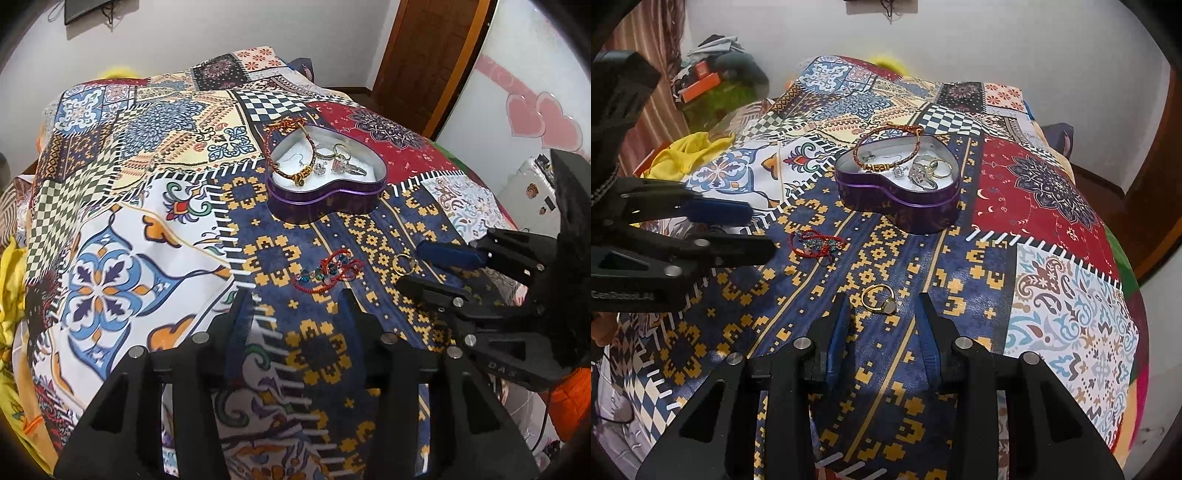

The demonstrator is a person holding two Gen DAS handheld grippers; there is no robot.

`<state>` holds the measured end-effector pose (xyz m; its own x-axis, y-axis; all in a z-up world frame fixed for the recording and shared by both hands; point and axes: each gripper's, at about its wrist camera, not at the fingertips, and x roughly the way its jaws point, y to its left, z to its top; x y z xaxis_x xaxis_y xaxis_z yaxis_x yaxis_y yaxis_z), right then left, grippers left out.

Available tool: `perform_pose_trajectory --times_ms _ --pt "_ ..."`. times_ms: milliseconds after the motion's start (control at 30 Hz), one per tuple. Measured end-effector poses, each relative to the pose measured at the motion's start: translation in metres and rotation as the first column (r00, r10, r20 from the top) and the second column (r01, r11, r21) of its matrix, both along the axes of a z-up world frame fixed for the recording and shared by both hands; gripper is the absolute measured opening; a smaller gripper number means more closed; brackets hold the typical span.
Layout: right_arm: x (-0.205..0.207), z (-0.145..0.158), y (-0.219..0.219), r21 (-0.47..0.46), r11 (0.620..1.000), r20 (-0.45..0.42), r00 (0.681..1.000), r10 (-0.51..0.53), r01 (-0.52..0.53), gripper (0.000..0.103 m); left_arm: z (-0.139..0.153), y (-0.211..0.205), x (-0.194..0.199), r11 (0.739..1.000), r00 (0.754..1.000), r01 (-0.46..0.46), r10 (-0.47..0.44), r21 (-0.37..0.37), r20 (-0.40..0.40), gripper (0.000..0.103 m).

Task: Organize jewelry
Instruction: 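Grasp the second gold ring with the right tool while the left tool grasps the red beaded bracelet, then carry the ring and bracelet over the heart tin while the left tool opens to drop the bracelet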

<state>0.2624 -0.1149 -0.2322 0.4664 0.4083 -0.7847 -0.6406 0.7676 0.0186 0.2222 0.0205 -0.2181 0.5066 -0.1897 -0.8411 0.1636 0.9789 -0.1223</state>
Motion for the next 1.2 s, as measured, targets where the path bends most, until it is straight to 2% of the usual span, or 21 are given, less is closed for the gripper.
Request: perform_pose_trajectory --times_ms 33,200,433,500,567,633,900,1200 --pt "-0.001 -0.001 0.001 -0.003 1.000 0.003 1.000 0.009 -0.009 0.021 -0.003 -0.001 0.003 1.000 1.000 -0.005 0.005 -0.002 -0.005 0.047" --pt "0.001 -0.001 0.003 0.002 1.000 -0.002 1.000 0.011 -0.011 0.007 -0.011 -0.008 0.013 1.000 1.000 0.012 -0.012 0.006 -0.017 0.047" --pt "0.007 0.001 -0.003 0.037 0.999 -0.015 1.000 -0.007 0.008 0.005 -0.016 -0.022 0.019 0.998 0.999 0.052 -0.052 0.016 -0.002 0.047" --pt "0.008 0.001 -0.004 0.042 0.999 -0.014 1.000 -0.012 0.013 0.005 -0.017 -0.026 0.018 0.998 0.998 0.063 -0.063 0.021 0.012 0.044" --pt "0.009 0.002 -0.005 0.049 0.999 -0.016 1.000 -0.017 0.018 0.005 -0.017 -0.028 0.018 0.997 0.997 0.070 -0.070 0.019 0.019 0.032" --pt "0.010 0.003 -0.007 0.055 0.998 -0.017 1.000 -0.021 0.022 0.005 -0.017 -0.028 0.018 0.997 0.997 0.073 -0.073 0.011 0.021 0.007" --pt "0.012 0.009 -0.014 0.076 0.996 -0.016 0.999 -0.044 0.045 0.005 -0.013 -0.025 0.016 0.999 0.998 0.049 -0.049 -0.002 0.027 0.007" --pt "0.011 0.021 -0.021 0.103 0.992 -0.001 0.997 -0.074 0.073 0.005 0.018 -0.018 -0.001 1.000 0.995 0.019 -0.019 -0.005 0.099 0.007"
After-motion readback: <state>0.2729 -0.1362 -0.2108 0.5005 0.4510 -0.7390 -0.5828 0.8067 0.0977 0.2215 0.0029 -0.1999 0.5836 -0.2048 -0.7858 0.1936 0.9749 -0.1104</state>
